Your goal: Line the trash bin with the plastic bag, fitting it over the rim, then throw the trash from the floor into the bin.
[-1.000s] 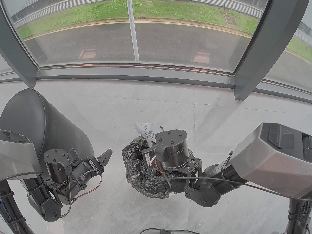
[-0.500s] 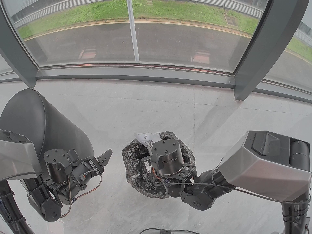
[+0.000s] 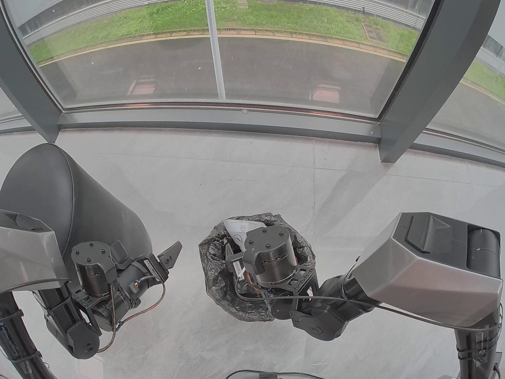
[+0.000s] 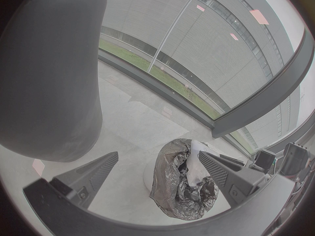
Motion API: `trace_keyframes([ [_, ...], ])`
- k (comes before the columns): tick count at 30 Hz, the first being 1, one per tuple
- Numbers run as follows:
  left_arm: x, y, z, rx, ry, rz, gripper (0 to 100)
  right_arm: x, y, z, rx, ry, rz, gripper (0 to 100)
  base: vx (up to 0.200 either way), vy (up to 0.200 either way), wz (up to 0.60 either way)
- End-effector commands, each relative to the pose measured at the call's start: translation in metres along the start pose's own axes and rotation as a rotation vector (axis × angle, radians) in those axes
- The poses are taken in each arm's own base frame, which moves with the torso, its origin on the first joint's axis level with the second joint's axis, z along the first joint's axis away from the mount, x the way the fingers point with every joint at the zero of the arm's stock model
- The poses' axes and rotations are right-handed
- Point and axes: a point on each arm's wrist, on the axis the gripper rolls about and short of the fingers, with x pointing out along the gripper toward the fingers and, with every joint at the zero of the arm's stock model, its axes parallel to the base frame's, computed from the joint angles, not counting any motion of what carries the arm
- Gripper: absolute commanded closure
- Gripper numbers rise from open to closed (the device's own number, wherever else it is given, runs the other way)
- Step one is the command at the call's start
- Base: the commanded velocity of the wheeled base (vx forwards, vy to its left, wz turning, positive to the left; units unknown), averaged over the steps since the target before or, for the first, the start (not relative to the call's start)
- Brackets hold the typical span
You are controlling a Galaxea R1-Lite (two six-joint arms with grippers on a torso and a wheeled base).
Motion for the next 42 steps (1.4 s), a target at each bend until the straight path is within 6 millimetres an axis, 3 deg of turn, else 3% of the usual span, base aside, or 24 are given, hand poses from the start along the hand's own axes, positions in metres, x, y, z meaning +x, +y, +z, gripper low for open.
trace_keyframes([
  [1, 0.000, 0.000, 0.000, 0.000, -0.003, -0.002, 0, 0.000, 0.000, -0.001, 0.000, 0.001, 0.000, 0, 0.000, 0.000, 0.00],
  [10, 0.000, 0.000, 0.001, -0.002, -0.005, -0.003, 0, -0.009, -0.003, 0.017, 0.029, -0.040, 0.019, 0, 0.000, 0.000, 0.00],
  [16, -0.001, -0.001, 0.001, -0.002, -0.007, -0.004, 0, -0.009, -0.004, 0.014, 0.013, 0.010, 0.065, 0, 0.000, 0.000, 0.00],
  [19, -0.001, -0.001, 0.002, -0.002, -0.009, -0.005, 0, -0.015, -0.009, 0.013, -0.006, 0.097, 0.167, 0, 0.000, 0.000, 0.00],
  [20, -0.001, -0.001, 0.001, -0.002, -0.006, -0.004, 0, -0.025, -0.014, 0.009, -0.033, 0.223, 0.335, 0, 0.000, 0.000, 0.00],
  [22, 0.000, 0.000, 0.000, -0.002, -0.003, -0.002, 0, -0.026, -0.016, 0.008, -0.034, 0.305, 0.438, 0, 0.000, 0.000, 0.00],
  [27, 0.000, 0.000, 0.001, -0.002, -0.005, -0.001, 0, 0.016, -0.029, 0.002, -0.008, 0.311, 0.326, 0, 0.000, 0.000, 0.00],
  [35, 0.000, 0.000, 0.000, -0.002, -0.003, 0.000, 0, 0.060, -0.043, -0.022, -0.003, 0.372, 0.252, 0, 0.000, 0.000, 0.00],
  [42, 0.002, 0.001, -0.001, -0.002, 0.000, 0.004, 0, 0.077, -0.052, -0.040, 0.004, 0.401, 0.236, 0, 0.000, 0.000, 0.00],
])
